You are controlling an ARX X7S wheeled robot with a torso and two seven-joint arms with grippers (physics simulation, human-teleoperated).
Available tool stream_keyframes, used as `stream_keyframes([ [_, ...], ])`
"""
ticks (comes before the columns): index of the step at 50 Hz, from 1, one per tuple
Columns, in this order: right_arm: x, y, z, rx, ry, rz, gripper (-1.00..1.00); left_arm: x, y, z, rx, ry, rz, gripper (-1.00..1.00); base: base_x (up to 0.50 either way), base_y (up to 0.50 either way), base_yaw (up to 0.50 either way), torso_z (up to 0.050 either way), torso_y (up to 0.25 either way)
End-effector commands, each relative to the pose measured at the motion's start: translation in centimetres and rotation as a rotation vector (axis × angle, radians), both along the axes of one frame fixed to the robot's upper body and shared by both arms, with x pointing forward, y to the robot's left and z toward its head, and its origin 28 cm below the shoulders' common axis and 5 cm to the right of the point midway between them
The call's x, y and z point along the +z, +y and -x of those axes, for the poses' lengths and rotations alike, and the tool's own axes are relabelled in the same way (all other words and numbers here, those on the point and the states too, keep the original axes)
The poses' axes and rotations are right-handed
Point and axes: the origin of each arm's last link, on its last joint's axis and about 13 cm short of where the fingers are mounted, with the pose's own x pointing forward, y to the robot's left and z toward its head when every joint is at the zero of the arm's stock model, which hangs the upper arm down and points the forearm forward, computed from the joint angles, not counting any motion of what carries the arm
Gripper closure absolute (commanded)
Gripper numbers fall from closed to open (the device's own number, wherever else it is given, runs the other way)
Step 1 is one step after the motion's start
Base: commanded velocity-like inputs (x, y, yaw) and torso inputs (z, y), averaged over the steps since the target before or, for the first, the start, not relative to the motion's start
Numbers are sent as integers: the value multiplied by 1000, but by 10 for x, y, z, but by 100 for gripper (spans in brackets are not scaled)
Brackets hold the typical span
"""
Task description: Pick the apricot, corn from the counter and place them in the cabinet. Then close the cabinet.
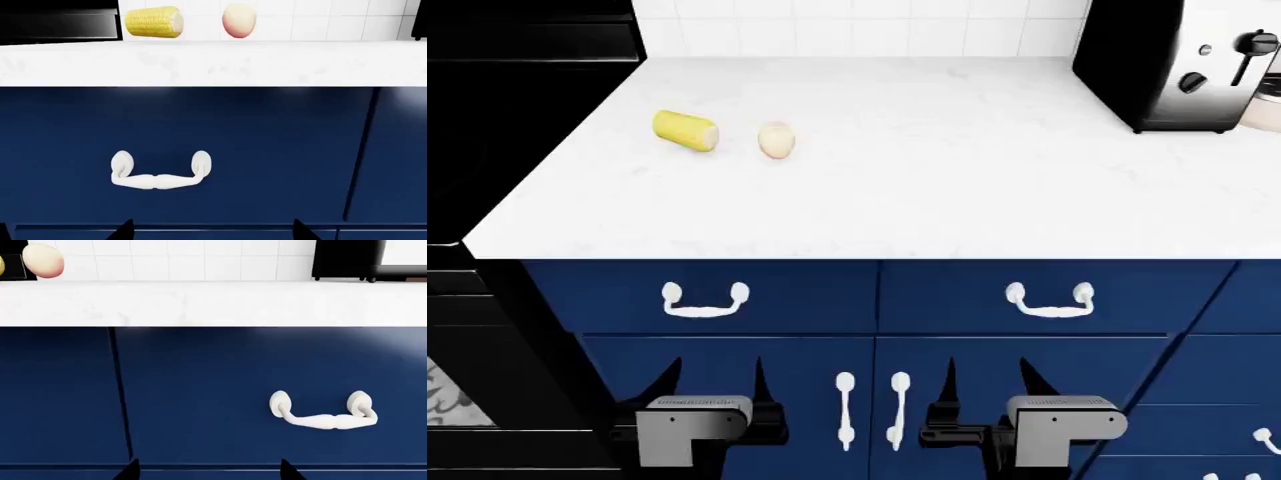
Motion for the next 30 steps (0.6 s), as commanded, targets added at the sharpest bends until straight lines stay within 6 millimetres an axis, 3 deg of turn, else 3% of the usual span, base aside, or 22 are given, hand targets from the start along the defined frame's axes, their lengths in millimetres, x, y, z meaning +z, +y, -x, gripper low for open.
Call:
stream_keyframes([
  [1,1,1,1,5,-3,-1,-100,1,-1,2,-4,-3,-18,-100,0,0,0,0,0],
  [14,13,-1,2,-1,-12,-18,-100,19,-4,6,-24,-23,-79,-100,0,0,0,0,0],
  [20,39,-5,-4,-10,-58,-13,-100,49,2,1,-6,-71,-127,-100,0,0,0,5,0],
  [30,82,-11,-16,6,-129,-13,-100,99,6,-11,-29,-143,-152,-100,0,0,0,48,0],
])
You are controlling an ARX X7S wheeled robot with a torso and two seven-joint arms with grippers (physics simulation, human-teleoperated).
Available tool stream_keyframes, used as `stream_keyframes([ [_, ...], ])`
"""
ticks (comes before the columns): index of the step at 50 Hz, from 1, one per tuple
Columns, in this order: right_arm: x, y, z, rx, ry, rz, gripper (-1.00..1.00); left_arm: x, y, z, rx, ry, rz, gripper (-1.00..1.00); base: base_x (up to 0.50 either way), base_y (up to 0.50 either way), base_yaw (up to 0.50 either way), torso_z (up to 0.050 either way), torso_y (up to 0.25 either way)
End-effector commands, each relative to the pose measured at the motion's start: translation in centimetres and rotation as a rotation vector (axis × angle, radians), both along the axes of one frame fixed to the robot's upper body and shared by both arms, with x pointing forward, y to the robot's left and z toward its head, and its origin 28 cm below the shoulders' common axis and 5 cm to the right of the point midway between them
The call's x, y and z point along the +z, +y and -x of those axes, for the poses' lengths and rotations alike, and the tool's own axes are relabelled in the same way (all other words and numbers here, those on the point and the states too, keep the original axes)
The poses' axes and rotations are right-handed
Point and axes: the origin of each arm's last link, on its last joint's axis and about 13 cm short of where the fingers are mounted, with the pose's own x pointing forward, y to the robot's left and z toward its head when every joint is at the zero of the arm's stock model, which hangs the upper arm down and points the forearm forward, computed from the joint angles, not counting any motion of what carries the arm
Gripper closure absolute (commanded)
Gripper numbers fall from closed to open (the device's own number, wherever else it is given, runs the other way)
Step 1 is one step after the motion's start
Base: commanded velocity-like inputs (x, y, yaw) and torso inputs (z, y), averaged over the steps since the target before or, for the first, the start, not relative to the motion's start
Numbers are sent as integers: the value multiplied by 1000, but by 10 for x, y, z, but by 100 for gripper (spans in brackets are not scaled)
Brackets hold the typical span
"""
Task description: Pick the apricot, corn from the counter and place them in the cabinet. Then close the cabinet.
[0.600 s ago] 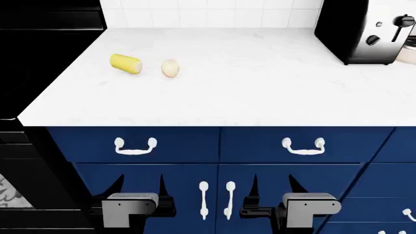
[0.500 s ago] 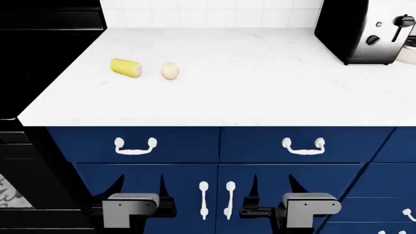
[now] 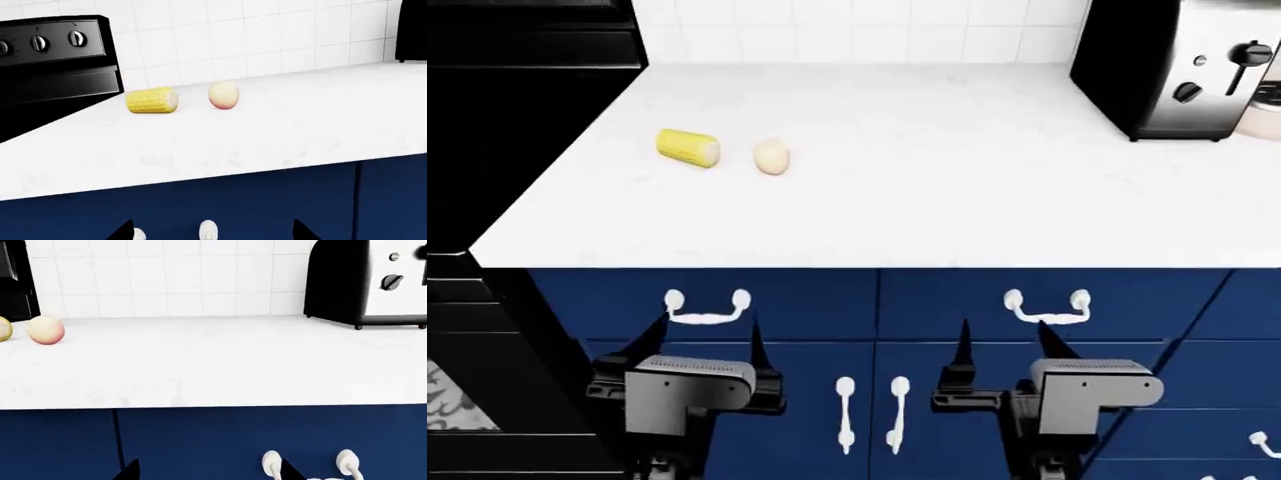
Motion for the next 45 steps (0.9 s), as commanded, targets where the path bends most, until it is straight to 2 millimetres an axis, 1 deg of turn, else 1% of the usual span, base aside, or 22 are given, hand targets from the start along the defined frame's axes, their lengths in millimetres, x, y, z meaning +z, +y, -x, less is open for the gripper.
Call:
stream_keyframes([
  [1,42,-6,-9,12,-67,0,-100,49,4,-8,-16,-67,-36,-100,0,0,0,50,0],
  [7,68,-10,-16,31,-103,-4,-100,77,8,-14,-40,-72,-39,-100,0,0,0,50,0],
  [9,80,-12,-20,51,-115,-1,-100,90,10,-17,-60,-72,-35,-100,0,0,0,50,0],
  [12,92,-14,-24,73,-129,12,-100,107,12,-21,-78,-76,-37,-100,134,20,0,50,0],
  [18,105,-17,-29,98,-141,29,-100,130,17,-23,-96,-94,-32,-100,324,243,0,50,0],
  [21,111,-18,-31,111,-147,34,-100,135,18,-22,-104,-97,-40,-100,358,328,0,50,0],
  [30,147,-21,-34,146,-180,24,-100,159,21,-18,-126,-124,-58,-100,341,388,0,50,0],
  [36,163,-25,-39,166,-181,19,-100,170,21,-18,-131,-140,-62,-100,294,349,0,50,0],
  [41,177,-30,-43,205,-140,9,-100,177,23,-24,-135,-109,-89,-100,158,70,0,50,0],
  [45,189,-32,-44,236,-127,44,-100,182,27,-30,-131,-87,-102,-100,58,0,0,50,0],
])
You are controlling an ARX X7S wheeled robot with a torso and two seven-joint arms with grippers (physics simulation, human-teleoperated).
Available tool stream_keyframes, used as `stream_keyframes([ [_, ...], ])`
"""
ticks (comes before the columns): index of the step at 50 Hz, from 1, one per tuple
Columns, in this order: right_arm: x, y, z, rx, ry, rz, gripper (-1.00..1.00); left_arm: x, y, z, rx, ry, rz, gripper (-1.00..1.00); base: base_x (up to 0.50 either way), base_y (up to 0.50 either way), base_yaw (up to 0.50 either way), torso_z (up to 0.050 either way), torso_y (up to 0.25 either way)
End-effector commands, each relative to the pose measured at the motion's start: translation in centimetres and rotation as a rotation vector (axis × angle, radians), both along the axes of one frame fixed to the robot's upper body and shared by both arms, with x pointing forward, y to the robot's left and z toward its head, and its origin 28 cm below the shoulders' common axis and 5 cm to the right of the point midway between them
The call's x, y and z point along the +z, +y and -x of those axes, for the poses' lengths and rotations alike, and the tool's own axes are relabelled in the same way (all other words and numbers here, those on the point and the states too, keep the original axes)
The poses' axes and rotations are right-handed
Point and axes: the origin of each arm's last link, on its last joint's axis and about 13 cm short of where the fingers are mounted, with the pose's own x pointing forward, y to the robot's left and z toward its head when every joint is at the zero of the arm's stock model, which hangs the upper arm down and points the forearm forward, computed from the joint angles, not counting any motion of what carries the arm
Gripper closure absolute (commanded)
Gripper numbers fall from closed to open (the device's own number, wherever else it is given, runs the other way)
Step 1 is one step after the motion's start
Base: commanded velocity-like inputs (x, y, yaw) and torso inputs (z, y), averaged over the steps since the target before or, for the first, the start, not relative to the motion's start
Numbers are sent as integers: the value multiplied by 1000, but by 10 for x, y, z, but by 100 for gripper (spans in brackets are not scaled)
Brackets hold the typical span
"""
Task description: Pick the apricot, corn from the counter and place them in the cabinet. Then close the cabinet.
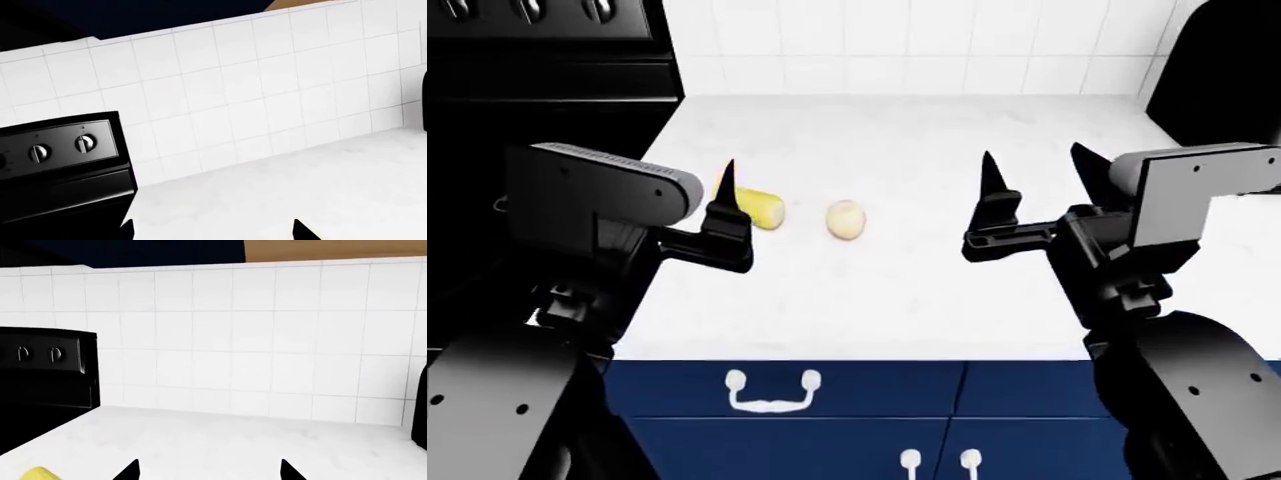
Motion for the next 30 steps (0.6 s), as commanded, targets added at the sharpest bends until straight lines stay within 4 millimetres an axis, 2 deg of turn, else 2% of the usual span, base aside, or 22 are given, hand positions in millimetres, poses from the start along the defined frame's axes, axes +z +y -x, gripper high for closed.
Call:
stream_keyframes([
  [1,34,-7,-4,71,28,47,-100,20,6,-7,-14,34,-39,-100,51,0,0,50,0],
  [8,45,-8,-8,116,66,104,-100,32,7,-8,-67,78,-65,-100,222,28,0,50,0],
  [18,55,-13,-8,151,81,122,-100,50,7,-5,-80,53,-73,-100,332,341,0,50,0],
  [30,61,-17,-9,162,88,131,-100,62,4,-3,-84,31,-85,-100,385,23,0,50,0],
])
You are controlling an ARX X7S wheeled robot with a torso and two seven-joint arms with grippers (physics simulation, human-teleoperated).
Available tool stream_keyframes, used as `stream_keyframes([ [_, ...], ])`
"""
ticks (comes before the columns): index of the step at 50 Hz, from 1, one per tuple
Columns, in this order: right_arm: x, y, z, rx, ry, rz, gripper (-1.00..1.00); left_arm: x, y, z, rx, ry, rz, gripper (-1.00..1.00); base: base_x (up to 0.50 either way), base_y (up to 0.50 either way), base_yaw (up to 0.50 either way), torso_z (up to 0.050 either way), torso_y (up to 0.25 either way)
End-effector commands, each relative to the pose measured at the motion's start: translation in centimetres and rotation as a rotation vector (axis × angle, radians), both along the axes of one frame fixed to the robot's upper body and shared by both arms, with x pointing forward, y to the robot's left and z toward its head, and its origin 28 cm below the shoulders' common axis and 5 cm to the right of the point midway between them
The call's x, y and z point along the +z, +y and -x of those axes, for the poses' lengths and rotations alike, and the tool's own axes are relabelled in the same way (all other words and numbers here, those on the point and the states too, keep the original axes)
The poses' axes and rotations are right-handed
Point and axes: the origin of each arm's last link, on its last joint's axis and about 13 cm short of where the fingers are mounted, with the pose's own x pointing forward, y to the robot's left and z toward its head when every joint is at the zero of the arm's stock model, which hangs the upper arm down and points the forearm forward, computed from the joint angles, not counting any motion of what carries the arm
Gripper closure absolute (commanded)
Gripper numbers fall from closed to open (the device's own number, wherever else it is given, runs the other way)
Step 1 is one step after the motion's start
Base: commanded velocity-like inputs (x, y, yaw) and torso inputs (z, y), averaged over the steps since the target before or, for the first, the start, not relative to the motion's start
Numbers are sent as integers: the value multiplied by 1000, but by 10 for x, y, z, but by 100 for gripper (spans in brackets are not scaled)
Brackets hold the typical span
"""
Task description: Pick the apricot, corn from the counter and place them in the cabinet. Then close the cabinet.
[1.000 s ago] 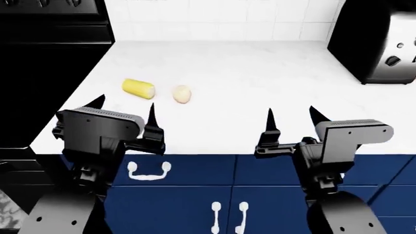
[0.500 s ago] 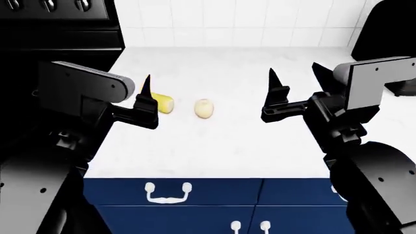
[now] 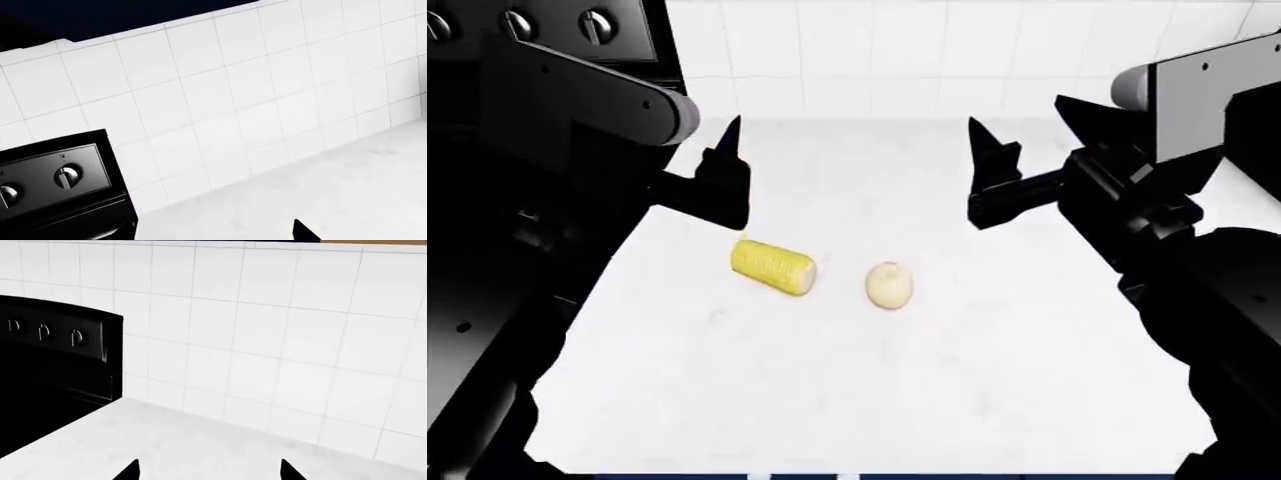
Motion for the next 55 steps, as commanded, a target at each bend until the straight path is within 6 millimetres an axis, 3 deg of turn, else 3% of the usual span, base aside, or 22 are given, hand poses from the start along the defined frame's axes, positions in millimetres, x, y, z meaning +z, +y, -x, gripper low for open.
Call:
stream_keyframes([
  [1,8,-3,1,24,12,18,-100,12,-1,2,-9,-11,-16,-100,402,31,0,50,0],
  [30,2,-5,2,34,26,40,-100,6,-9,0,-48,14,-64,-100,324,100,0,50,0],
  [55,12,-16,11,104,101,88,-100,3,-5,3,-46,12,-62,-100,16,0,0,1,0],
])
